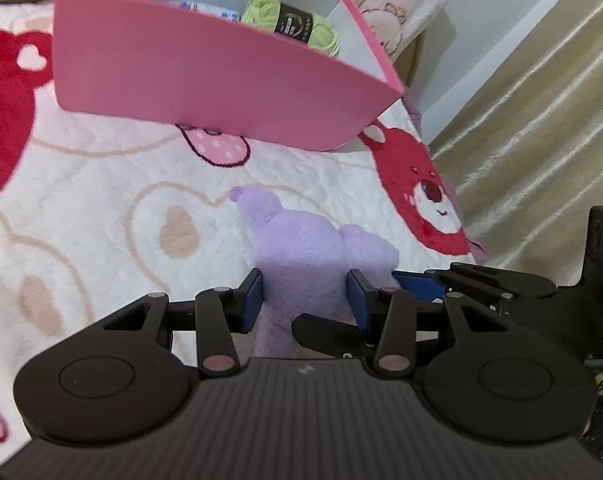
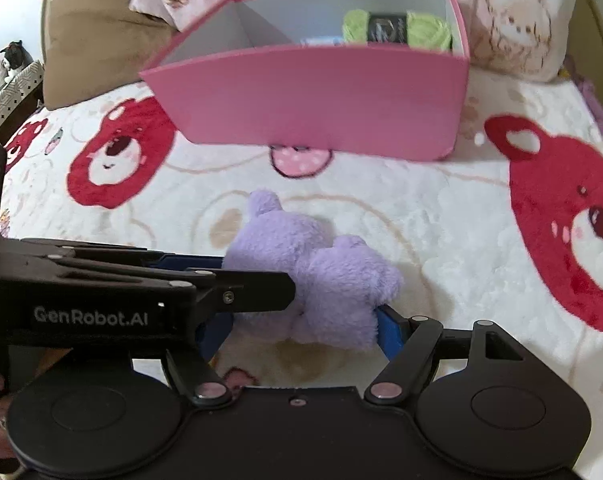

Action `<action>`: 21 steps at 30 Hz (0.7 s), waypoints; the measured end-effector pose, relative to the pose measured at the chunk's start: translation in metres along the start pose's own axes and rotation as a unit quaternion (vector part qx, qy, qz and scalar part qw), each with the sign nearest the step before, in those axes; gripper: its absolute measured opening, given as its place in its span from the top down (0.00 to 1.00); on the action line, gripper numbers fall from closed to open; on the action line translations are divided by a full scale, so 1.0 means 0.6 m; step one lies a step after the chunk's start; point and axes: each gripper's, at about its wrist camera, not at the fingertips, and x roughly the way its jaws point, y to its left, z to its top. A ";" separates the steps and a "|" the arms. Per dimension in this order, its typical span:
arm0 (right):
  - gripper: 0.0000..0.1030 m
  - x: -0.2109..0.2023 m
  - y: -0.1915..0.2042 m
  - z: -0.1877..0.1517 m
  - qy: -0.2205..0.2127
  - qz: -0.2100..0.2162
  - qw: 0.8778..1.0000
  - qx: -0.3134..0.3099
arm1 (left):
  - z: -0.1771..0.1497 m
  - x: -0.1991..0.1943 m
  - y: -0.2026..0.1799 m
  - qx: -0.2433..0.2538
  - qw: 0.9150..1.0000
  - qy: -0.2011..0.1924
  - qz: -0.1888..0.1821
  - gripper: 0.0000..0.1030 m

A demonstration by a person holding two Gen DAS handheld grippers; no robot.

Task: Organize objects
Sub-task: 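Lift the plush toy with the left tool over the pink box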

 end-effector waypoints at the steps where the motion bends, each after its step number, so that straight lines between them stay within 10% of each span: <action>1: 0.24 -0.010 0.009 -0.002 -0.006 0.000 1.000 0.001 | 0.002 -0.012 -0.004 0.010 1.000 0.003 0.001 0.59; 21: 0.23 -0.160 0.098 0.178 -0.094 0.000 0.994 -0.059 | 0.203 -0.190 -0.094 0.129 0.991 -0.031 0.029 0.59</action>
